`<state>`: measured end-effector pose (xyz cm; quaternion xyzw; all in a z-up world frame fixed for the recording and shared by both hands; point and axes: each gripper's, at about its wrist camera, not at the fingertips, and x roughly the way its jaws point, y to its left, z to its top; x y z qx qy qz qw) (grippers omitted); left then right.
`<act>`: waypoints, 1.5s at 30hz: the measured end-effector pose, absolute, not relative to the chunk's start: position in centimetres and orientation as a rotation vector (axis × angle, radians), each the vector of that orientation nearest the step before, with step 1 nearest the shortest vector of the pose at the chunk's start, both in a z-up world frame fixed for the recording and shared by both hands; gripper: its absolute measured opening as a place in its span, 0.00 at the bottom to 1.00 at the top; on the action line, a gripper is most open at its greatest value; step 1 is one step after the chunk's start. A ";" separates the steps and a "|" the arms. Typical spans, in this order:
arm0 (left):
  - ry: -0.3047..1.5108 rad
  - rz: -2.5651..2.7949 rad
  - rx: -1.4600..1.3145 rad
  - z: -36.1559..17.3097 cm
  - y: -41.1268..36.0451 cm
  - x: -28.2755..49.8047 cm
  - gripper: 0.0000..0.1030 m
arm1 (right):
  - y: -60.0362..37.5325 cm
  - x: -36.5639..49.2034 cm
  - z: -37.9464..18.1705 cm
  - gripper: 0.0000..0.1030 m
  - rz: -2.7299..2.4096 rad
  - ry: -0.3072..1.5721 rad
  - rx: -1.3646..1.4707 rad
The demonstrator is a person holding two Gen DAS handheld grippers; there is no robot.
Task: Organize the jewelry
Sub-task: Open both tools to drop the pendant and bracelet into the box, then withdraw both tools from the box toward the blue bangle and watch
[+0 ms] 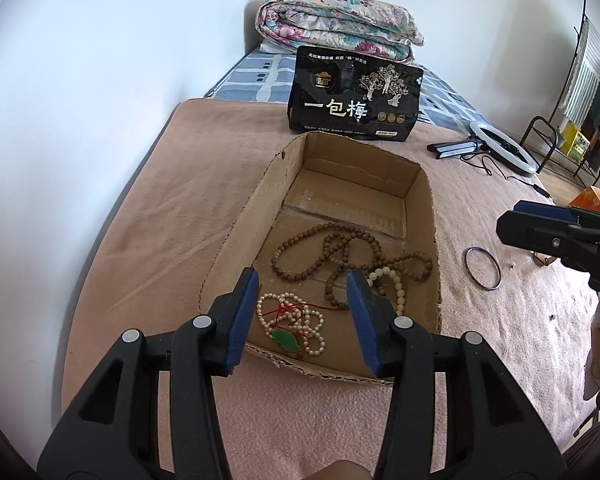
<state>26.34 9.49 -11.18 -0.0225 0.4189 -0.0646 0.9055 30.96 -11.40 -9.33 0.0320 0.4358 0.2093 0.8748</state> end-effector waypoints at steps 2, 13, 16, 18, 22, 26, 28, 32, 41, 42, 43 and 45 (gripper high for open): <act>0.865 -0.141 -0.046 -11.1 9.2 26.2 0.45 | -11.9 30.8 -9.1 0.69 0.425 0.900 0.066; 0.863 -0.198 -0.032 -10.1 6.3 25.4 0.45 | -16.3 29.8 -8.5 0.77 0.345 0.884 0.032; 0.858 -0.214 -0.025 -9.8 5.1 25.1 0.51 | -17.9 29.6 -8.1 0.77 0.313 0.880 0.023; 0.850 -0.230 -0.019 -9.7 4.2 24.8 0.54 | -19.4 29.3 -7.8 0.77 0.292 0.867 0.019; 0.844 -0.260 -0.004 -9.6 2.5 24.5 0.54 | -22.4 28.8 -7.7 0.77 0.257 0.862 0.039; 0.844 -0.295 0.005 -9.6 0.6 24.4 0.54 | -25.6 28.4 -7.7 0.77 0.200 0.852 0.050; 0.846 -0.316 0.011 -9.6 -0.4 24.3 0.54 | -27.4 28.2 -7.9 0.77 0.169 0.847 0.053; 0.855 -0.355 0.029 -9.9 -2.3 24.2 0.54 | -30.4 27.5 -8.2 0.77 0.123 0.842 0.064; 0.884 -0.430 0.091 -11.5 -7.3 24.2 0.66 | -35.6 25.1 -10.1 0.77 0.047 0.837 0.068; 0.889 -0.436 0.098 -11.8 -7.8 24.3 0.66 | -35.9 24.8 -10.4 0.77 0.047 0.835 0.065; 0.897 -0.441 0.106 -12.1 -8.4 24.5 0.66 | -36.3 24.3 -10.7 0.77 0.046 0.834 0.061; 0.913 -0.452 0.118 -12.8 -9.5 24.7 0.68 | -36.6 23.7 -11.4 0.77 0.045 0.835 0.052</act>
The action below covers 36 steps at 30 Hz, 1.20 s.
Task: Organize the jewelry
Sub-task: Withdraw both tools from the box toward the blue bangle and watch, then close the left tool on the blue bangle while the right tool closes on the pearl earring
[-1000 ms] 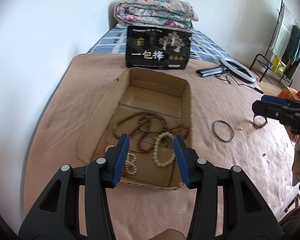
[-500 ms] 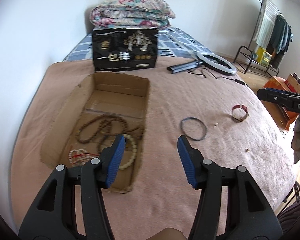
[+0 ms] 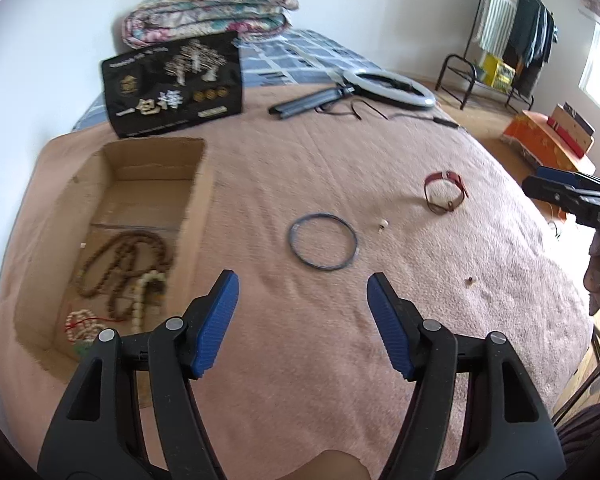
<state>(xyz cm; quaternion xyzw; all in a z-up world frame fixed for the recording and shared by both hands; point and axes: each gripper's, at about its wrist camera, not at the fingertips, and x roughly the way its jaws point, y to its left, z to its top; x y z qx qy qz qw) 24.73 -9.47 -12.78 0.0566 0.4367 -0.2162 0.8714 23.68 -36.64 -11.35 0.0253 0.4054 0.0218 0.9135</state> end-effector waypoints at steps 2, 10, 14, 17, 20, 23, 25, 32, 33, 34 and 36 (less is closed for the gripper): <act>0.926 -0.462 0.130 -13.5 -10.5 25.0 0.69 | -36.9 23.1 -12.0 0.77 0.047 0.840 0.041; 0.978 -0.468 0.135 -16.3 -13.8 27.3 0.69 | -37.0 20.9 -14.7 0.77 0.061 0.861 -0.028; 0.993 -0.456 0.150 -17.5 -15.2 28.5 0.69 | -36.6 20.4 -15.9 0.77 0.081 0.874 -0.056; 1.013 -0.434 0.160 -18.6 -16.0 29.4 0.69 | -36.4 20.3 -16.8 0.77 0.097 0.884 -0.061; 1.028 -0.411 0.154 -19.5 -16.3 30.3 0.69 | -36.5 20.3 -17.5 0.77 0.116 0.890 -0.039; 1.036 -0.385 0.162 -20.1 -16.6 30.8 0.69 | -36.6 20.4 -17.9 0.77 0.130 0.891 -0.014; 1.037 -0.371 0.170 -20.5 -16.8 31.2 0.69 | -36.6 20.6 -18.1 0.77 0.138 0.894 -0.004; 1.038 -0.336 0.188 -21.2 -17.1 32.0 0.73 | -35.7 21.2 -18.8 0.77 0.164 0.905 -0.008; 1.041 -0.334 0.180 -21.3 -17.0 32.1 0.74 | -35.5 21.2 -18.9 0.77 0.166 0.907 -0.011; 1.045 -0.335 0.169 -21.3 -16.8 32.3 0.74 | -35.3 21.4 -18.9 0.77 0.168 0.908 -0.014; 1.050 -0.344 0.149 -21.5 -16.6 32.5 0.74 | -35.1 21.5 -19.2 0.77 0.176 0.912 -0.018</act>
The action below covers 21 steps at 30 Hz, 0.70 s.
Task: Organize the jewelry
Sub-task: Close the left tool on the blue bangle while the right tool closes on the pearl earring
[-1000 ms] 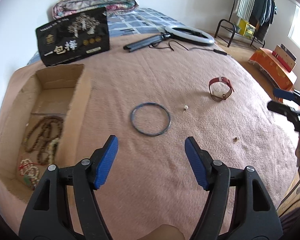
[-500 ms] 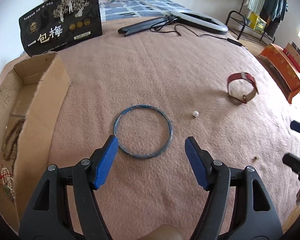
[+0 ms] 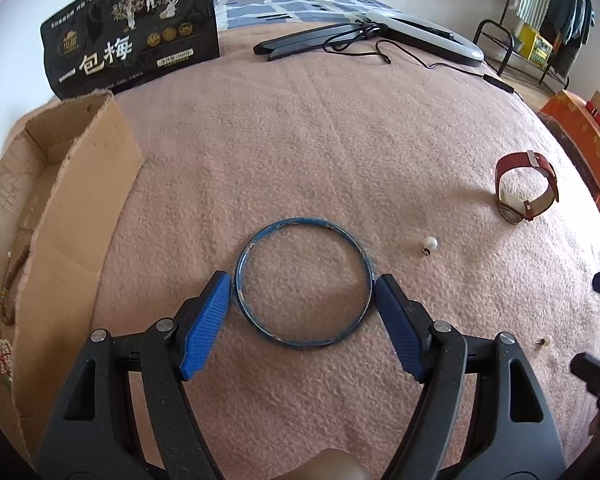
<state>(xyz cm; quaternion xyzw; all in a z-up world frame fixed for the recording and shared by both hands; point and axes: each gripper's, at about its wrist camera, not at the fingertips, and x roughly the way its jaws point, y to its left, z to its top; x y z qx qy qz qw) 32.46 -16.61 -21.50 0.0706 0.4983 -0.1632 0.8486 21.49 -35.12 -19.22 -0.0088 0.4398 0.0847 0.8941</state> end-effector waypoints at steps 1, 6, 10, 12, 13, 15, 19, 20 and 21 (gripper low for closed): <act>1.049 -0.347 0.143 -21.5 -16.5 32.5 0.74 | -35.0 21.6 -19.4 0.77 0.179 0.916 -0.021; 1.037 -0.360 0.124 -21.6 -16.2 32.5 0.74 | -34.4 22.0 -20.2 0.77 0.202 0.951 -0.026; 1.030 -0.368 0.128 -21.6 -16.2 32.3 0.72 | -34.4 22.2 -20.9 0.77 0.224 0.978 0.004; 1.028 -0.370 0.129 -21.6 -16.2 32.3 0.72 | -34.3 22.2 -21.0 0.75 0.238 0.984 0.016; 1.028 -0.371 0.129 -21.6 -16.2 32.3 0.72 | -34.2 22.2 -21.1 0.66 0.243 0.986 0.016; 1.026 -0.371 0.130 -21.6 -16.2 32.3 0.72 | -34.0 22.3 -21.3 0.47 0.254 1.007 0.010; 1.025 -0.372 0.127 -21.6 -16.1 32.2 0.72 | -33.7 22.5 -22.0 0.31 0.251 1.040 -0.011; 1.025 -0.373 0.126 -21.6 -16.1 32.2 0.72 | -33.7 22.4 -22.0 0.27 0.252 1.040 -0.009; 1.024 -0.373 0.126 -21.6 -16.1 32.2 0.72 | -33.8 22.4 -22.0 0.26 0.253 1.041 -0.003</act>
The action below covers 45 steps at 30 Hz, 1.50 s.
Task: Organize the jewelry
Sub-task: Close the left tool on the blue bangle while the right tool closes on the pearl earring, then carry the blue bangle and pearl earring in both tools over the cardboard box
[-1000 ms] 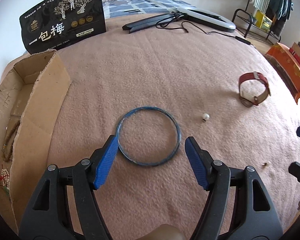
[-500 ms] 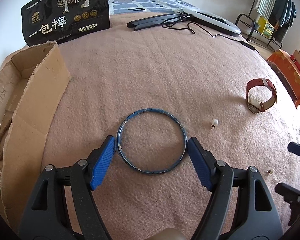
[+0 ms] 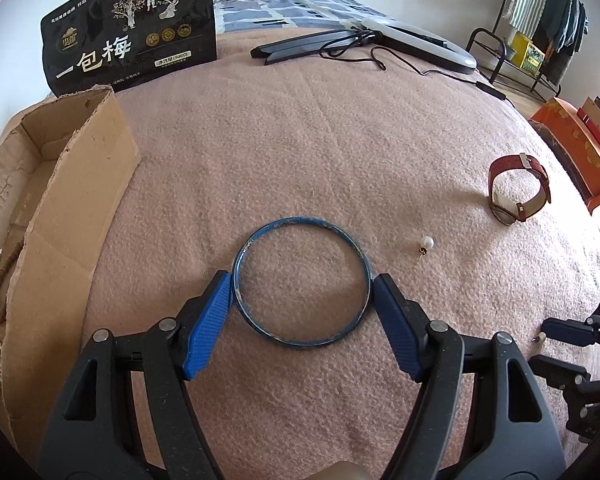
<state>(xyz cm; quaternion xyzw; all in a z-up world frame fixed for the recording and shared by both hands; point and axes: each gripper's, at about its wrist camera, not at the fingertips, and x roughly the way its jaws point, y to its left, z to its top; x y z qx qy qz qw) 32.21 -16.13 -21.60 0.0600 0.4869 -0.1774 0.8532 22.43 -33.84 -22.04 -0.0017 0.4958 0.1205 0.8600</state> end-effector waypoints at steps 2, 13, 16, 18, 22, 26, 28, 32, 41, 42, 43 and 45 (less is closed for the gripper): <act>1.024 -0.373 0.127 -21.6 -16.1 32.2 0.72 | -34.0 22.5 -22.1 0.20 0.255 1.042 0.006; 1.015 -0.387 0.118 -21.0 -15.8 31.7 0.71 | -34.4 22.4 -21.9 0.09 0.244 1.032 0.031; 1.006 -0.389 0.116 -20.5 -15.6 31.4 0.71 | -34.4 22.1 -21.4 0.09 0.244 1.019 0.039; 0.998 -0.390 0.113 -20.1 -15.4 31.3 0.71 | -34.3 22.1 -20.9 0.09 0.242 1.011 0.039; 0.976 -0.393 0.107 -18.8 -14.9 30.9 0.71 | -34.1 22.1 -19.6 0.09 0.242 0.986 0.042; 0.951 -0.395 0.101 -17.5 -14.4 30.4 0.71 | -33.6 22.1 -18.1 0.09 0.249 0.956 0.044; 0.940 -0.397 0.092 -16.8 -14.0 30.2 0.71 | -33.2 22.0 -17.5 0.09 0.254 0.946 0.040; 0.913 -0.399 0.077 -15.1 -12.8 29.7 0.71 | -32.1 22.1 -16.3 0.09 0.267 0.926 0.025; 0.863 -0.366 0.054 -11.9 -8.8 29.1 0.71 | -29.4 23.8 -13.1 0.09 0.298 0.872 0.021; 0.858 -0.358 0.056 -11.6 -8.1 29.2 0.71 | -29.0 23.9 -12.7 0.09 0.303 0.865 0.019; 0.855 -0.353 0.056 -11.5 -7.7 29.2 0.71 | -28.5 24.3 -12.2 0.09 0.309 0.857 0.015; 0.847 -0.336 0.053 -11.0 -6.5 29.4 0.71 | -27.7 24.7 -11.5 0.09 0.319 0.845 0.012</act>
